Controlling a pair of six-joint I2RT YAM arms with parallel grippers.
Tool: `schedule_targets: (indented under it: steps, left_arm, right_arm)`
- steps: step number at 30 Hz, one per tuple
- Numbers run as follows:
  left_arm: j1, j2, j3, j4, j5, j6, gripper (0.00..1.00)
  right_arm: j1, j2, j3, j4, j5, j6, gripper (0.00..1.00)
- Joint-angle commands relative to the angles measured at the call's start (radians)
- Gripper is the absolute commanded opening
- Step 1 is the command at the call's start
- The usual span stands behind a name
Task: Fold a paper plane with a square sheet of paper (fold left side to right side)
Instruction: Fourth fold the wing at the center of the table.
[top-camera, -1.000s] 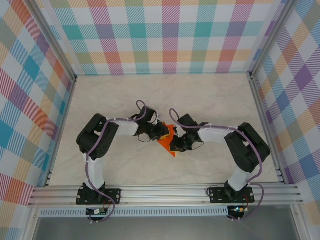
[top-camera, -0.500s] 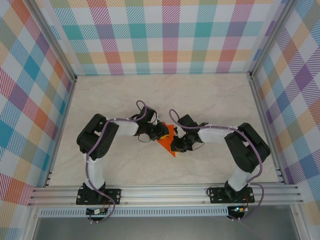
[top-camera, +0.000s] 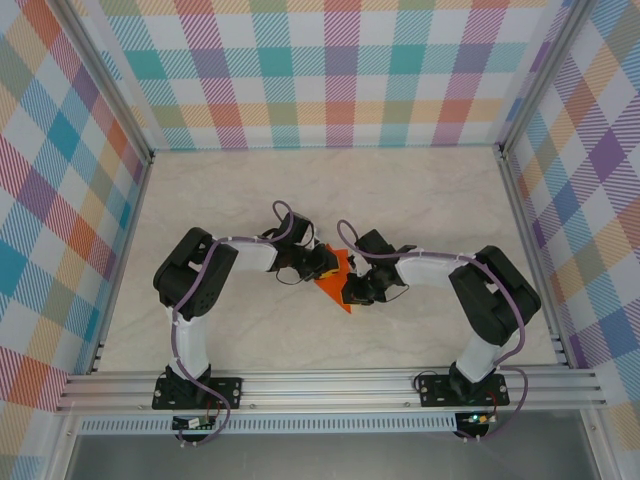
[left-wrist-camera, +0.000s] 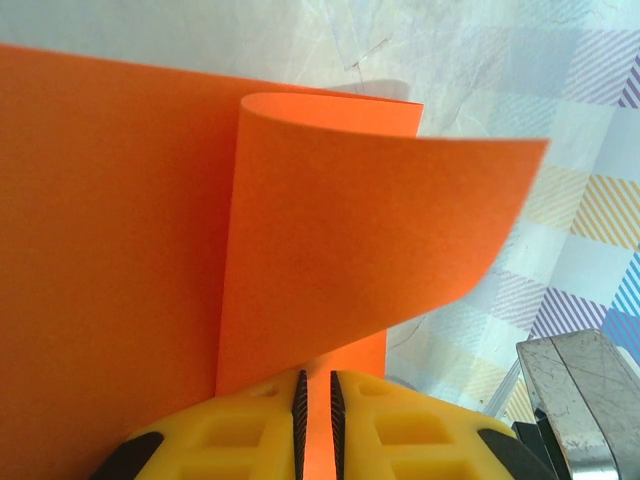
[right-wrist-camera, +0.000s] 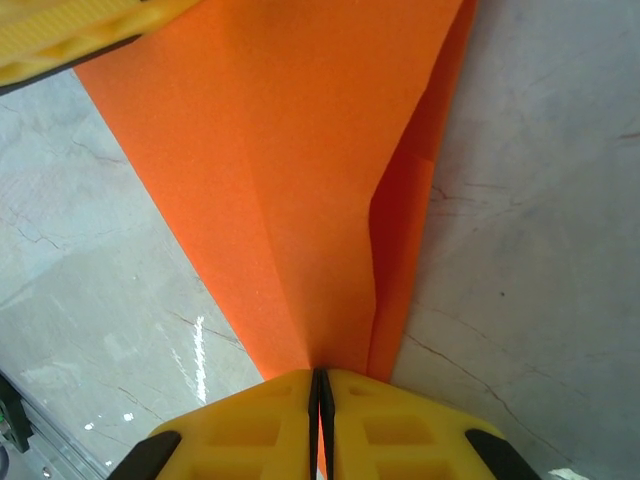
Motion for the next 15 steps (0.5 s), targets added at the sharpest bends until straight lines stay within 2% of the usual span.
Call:
schedule_targets:
  steps: [1, 15]
  left_arm:
    - [-0.006, 0.050, -0.005, -0.088, -0.064, 0.019, 0.17]
    - [-0.006, 0.052, -0.003, -0.090, -0.065, 0.020, 0.17]
  right_arm:
    - [0.026, -0.002, -0.039, -0.145, 0.010, -0.037, 0.12]
    - [0.043, -0.089, -0.129, -0.187, 0.036, -0.026, 0.12]
